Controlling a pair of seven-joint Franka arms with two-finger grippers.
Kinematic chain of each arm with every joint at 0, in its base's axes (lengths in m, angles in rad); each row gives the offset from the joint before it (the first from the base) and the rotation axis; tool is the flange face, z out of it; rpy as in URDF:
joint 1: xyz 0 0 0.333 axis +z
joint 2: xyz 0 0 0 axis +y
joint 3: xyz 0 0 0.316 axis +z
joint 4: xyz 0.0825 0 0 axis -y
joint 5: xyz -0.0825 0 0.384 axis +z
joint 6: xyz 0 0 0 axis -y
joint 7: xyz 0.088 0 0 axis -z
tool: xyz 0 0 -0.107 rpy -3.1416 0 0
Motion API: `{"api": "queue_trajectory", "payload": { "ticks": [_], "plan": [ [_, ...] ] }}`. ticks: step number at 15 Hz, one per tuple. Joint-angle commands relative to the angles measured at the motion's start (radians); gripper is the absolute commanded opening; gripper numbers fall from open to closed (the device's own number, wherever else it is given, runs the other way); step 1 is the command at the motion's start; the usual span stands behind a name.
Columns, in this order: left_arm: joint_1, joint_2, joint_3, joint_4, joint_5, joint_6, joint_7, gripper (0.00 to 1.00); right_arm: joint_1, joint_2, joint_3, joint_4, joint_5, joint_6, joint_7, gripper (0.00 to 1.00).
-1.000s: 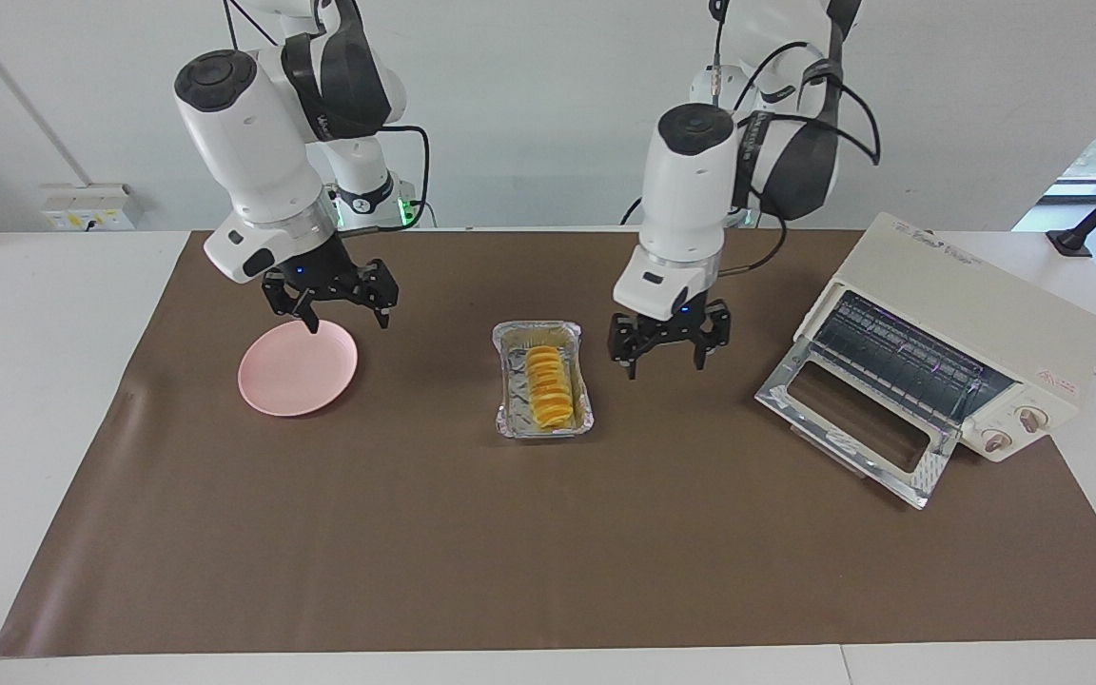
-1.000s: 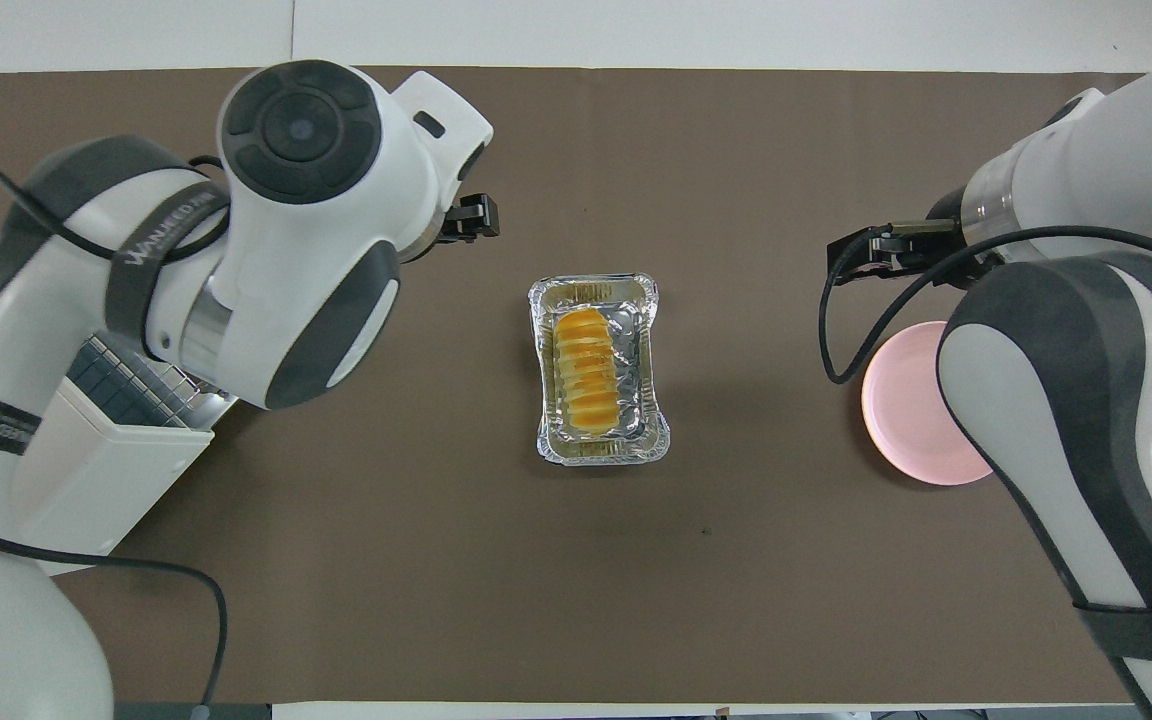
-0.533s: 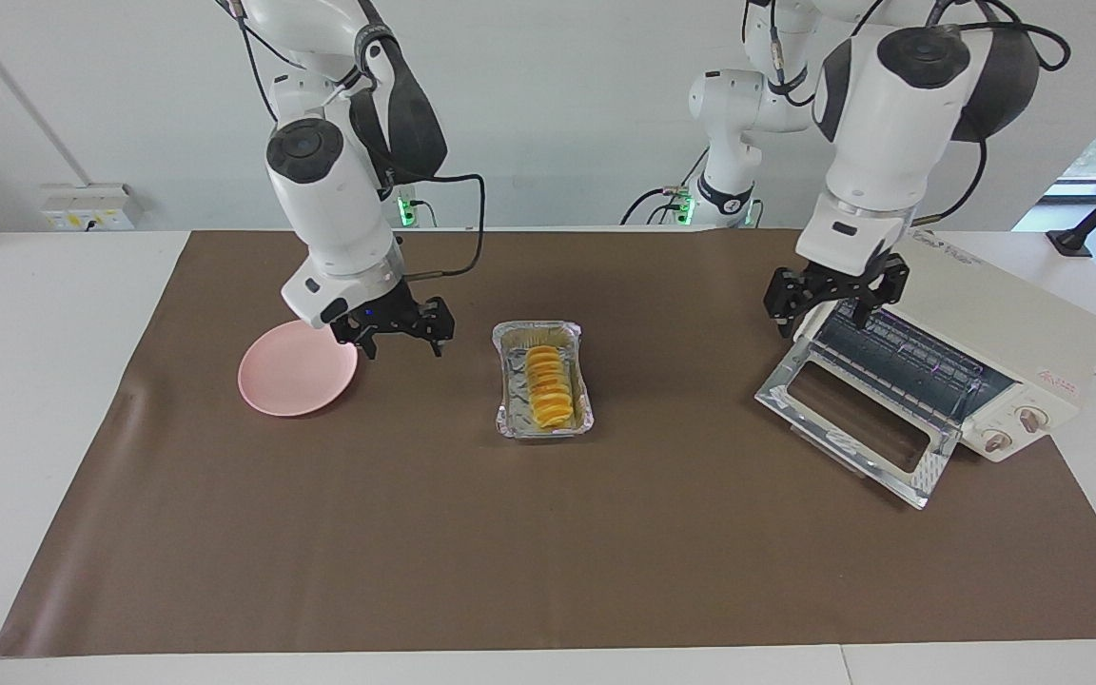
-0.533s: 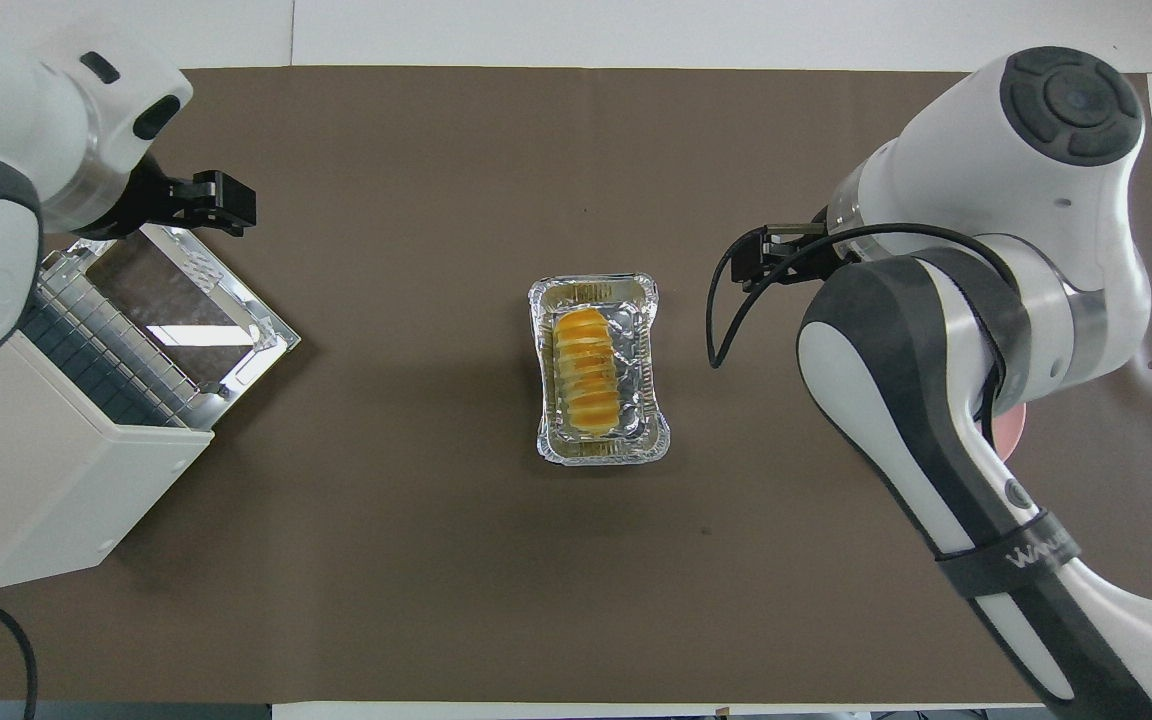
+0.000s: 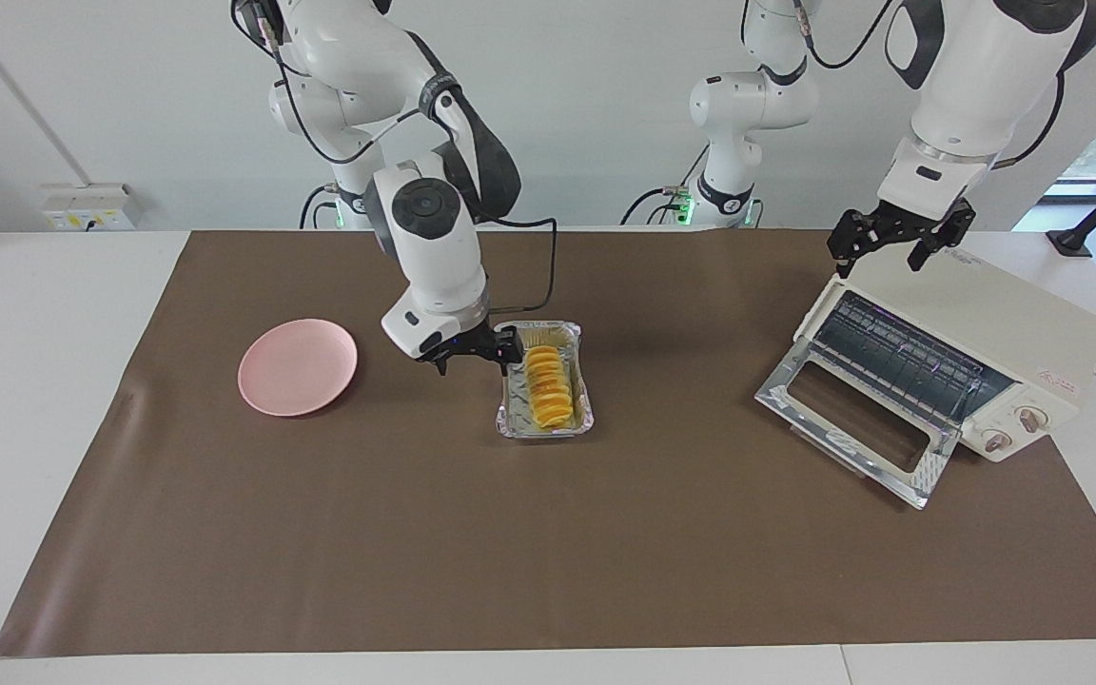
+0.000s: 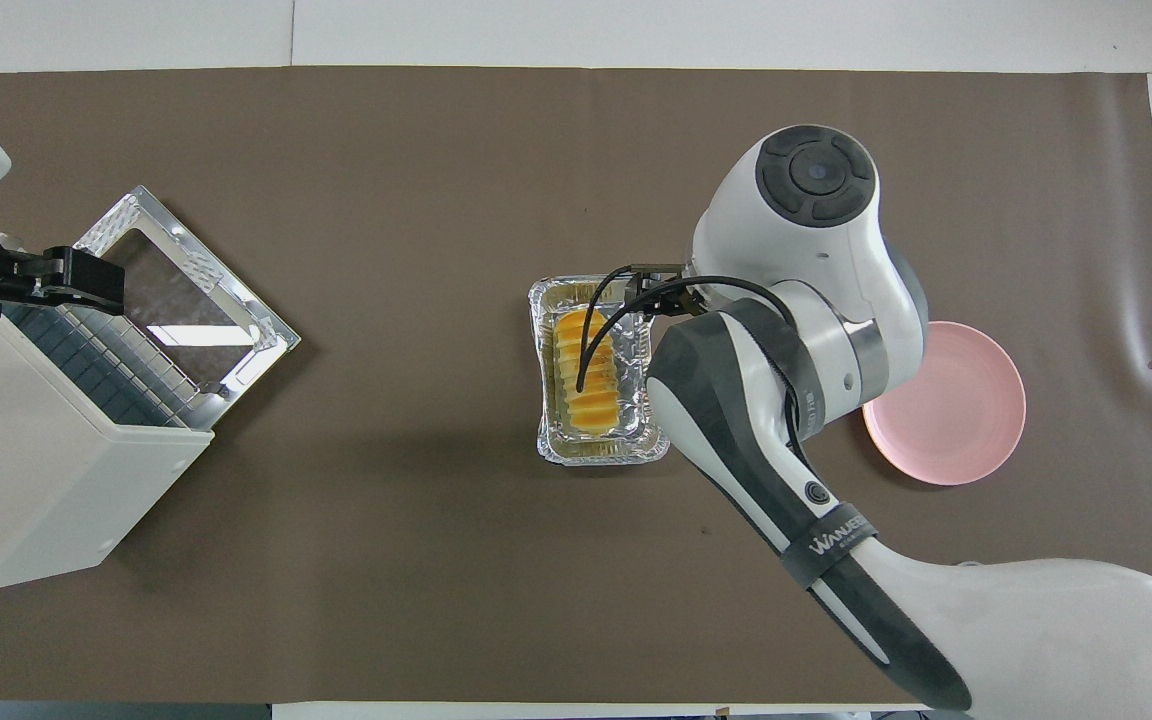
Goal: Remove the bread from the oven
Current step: 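Grasp the foil tray edge with the right gripper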
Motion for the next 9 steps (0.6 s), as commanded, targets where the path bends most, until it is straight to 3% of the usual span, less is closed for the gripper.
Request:
{"api": "queue_trajectory", "payload": {
  "ticks": [1,3,5,9],
  "plan": [
    [0.021,-0.021,0.0,-0.039,-0.041,-0.012,0.031,1.0,0.011,-0.012,0.0,-0.066,-0.013,0.094,0.071,1.0],
    [0.021,-0.044,0.0,-0.077,-0.041,-0.005,0.037,1.0,0.011,-0.01,0.0,-0.089,-0.013,0.123,0.076,1.0],
    [0.012,0.0,0.0,-0.052,-0.038,0.006,0.09,1.0,0.011,-0.012,0.0,-0.13,-0.01,0.172,0.079,1.0],
    [-0.006,0.0,0.0,-0.036,-0.035,-0.031,0.103,1.0,0.012,-0.007,0.002,-0.168,-0.01,0.226,0.125,1.0]
  ]
}}
